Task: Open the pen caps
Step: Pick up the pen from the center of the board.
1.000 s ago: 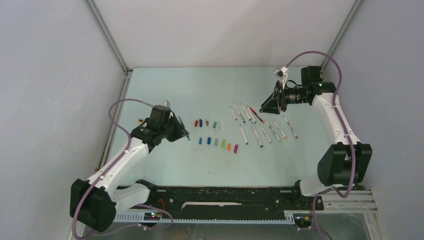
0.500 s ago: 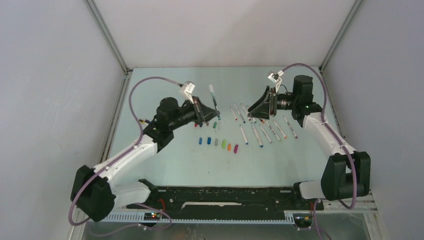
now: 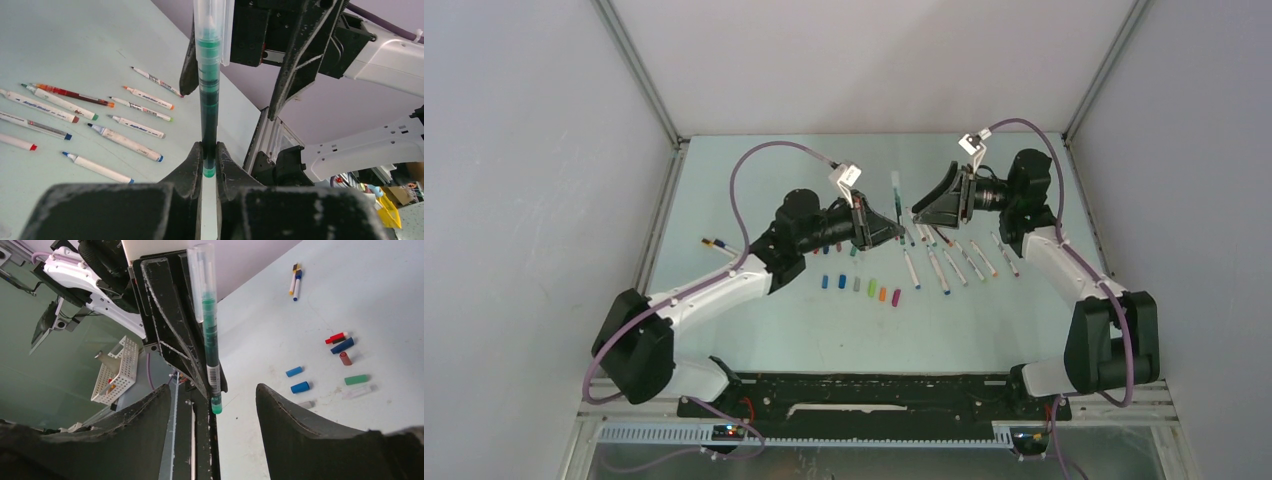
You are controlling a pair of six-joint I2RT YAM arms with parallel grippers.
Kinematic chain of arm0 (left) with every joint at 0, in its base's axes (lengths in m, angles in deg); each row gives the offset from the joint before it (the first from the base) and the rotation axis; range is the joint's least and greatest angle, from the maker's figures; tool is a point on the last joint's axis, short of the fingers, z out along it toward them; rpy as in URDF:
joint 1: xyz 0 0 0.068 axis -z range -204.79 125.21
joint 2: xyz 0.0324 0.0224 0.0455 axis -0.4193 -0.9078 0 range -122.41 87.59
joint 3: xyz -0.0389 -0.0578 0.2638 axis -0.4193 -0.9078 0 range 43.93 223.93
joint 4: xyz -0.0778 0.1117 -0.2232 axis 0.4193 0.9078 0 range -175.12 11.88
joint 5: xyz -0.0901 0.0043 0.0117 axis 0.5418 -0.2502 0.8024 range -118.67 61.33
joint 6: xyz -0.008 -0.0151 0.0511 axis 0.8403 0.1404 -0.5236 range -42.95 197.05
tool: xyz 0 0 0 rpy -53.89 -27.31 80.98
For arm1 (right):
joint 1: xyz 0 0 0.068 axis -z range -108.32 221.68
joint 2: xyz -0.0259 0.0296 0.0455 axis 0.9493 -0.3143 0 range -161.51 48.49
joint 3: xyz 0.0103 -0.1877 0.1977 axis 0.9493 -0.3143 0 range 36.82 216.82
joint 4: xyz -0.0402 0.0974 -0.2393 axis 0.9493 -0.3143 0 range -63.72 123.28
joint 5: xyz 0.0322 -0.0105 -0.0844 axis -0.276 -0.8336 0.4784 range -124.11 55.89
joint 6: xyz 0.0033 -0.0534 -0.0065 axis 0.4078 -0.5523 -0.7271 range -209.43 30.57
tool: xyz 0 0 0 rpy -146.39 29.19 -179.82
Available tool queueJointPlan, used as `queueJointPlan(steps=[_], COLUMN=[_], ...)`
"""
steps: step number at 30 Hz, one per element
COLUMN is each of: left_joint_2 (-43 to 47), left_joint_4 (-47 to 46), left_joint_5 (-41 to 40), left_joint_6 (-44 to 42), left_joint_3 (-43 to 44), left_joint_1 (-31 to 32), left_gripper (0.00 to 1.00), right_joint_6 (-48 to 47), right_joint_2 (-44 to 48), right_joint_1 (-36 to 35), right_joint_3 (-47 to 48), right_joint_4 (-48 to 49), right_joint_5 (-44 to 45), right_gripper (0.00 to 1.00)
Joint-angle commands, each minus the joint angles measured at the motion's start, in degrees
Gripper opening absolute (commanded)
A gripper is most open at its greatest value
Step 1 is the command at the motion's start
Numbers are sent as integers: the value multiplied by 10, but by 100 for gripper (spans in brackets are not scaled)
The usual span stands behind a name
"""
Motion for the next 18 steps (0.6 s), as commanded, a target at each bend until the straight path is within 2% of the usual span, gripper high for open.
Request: queueJointPlan(steps=[1,10,18], left_joint_2=[-7,-20,-19], left_joint_4=[-44,-52,-50], left_joint_5=[9,3,-9], left_joint_6=[-3,-2,-4], left_joint_3=[32,38,38], left_joint_1=[15,37,41], left_gripper=[0,0,0], right_joint_6=[23,30,42], right_joint_2=[-8,-14,-21], right_joint_1=[0,-14,-30], right_joint_3=[0,0,1], right_joint_4=[33,31,39], right_joint_5=[0,4,0], right_gripper=[65,58,43])
